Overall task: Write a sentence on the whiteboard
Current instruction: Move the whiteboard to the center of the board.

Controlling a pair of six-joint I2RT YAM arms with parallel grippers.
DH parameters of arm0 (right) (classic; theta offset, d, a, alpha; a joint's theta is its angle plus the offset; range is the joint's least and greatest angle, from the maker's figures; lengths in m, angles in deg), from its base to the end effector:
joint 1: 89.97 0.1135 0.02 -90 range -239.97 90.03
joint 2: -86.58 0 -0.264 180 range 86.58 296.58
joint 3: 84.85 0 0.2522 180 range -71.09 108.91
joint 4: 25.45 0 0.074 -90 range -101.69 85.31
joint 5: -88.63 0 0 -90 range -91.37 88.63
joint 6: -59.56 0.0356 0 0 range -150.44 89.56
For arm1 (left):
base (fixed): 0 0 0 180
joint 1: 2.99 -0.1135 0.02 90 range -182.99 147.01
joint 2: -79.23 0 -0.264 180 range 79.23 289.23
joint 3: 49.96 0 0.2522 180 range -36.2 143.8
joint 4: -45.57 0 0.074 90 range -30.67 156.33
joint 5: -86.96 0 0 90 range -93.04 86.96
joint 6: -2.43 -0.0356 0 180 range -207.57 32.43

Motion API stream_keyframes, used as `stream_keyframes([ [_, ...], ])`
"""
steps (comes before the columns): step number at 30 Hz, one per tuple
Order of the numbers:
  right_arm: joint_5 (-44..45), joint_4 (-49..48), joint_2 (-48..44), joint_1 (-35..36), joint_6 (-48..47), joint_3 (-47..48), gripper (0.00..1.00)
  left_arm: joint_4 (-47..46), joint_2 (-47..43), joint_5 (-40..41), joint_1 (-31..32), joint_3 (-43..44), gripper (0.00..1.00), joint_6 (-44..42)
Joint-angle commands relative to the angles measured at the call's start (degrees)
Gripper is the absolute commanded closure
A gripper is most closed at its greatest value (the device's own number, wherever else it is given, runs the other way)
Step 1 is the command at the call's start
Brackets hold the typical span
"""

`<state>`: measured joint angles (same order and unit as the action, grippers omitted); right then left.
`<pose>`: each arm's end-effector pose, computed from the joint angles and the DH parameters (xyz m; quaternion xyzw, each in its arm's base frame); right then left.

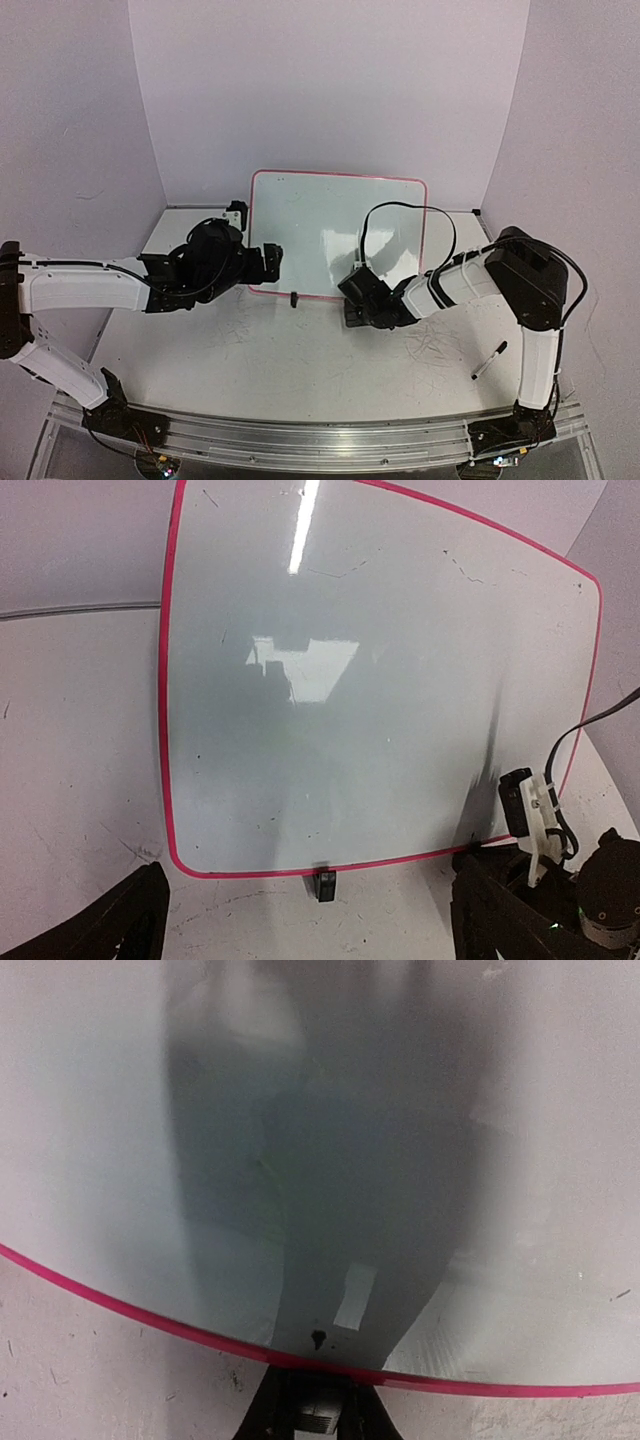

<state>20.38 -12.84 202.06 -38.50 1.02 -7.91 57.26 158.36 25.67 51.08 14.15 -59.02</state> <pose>0.2582 0.3031 0.1113 -0.0991 0.9230 0.0829 0.3626 0.1945 -0.2392 0.2601 0.0553 0.8331 -0.1770 0.5211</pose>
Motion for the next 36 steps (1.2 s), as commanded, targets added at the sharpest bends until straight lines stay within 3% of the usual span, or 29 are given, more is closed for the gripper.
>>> stream_keyframes([
  [1,-3.8,-7.5,-2.5,-1.0,-7.7,-3.3,0.98,-1.7,-0.5,2.3,-0.1,4.4,0.0,-0.4],
  [12,-6.1,-10.9,-6.8,-1.0,-15.1,-12.1,1.0,-1.9,0.5,0.5,-0.1,9.9,0.01,-2.7],
  [21,-12.9,-21.2,-11.7,-1.0,-26.2,-20.8,1.0,-3.4,-1.3,-4.1,-0.1,10.1,0.0,-4.6],
  [30,-10.1,-20.1,-12.1,-0.9,-23.5,-22.0,1.0,-5.4,-4.6,-10.1,-0.1,9.1,0.01,-6.6],
  [32,-9.6,-18.9,-13.3,-0.6,-22.3,-22.0,0.88,-6.0,-5.1,-12.2,-0.1,9.5,0.01,-7.6],
  [36,-6.9,-11.1,-18.6,0.5,-18.2,-20.9,0.54,-6.2,-4.9,-16.3,-0.1,11.0,0.01,-9.9],
])
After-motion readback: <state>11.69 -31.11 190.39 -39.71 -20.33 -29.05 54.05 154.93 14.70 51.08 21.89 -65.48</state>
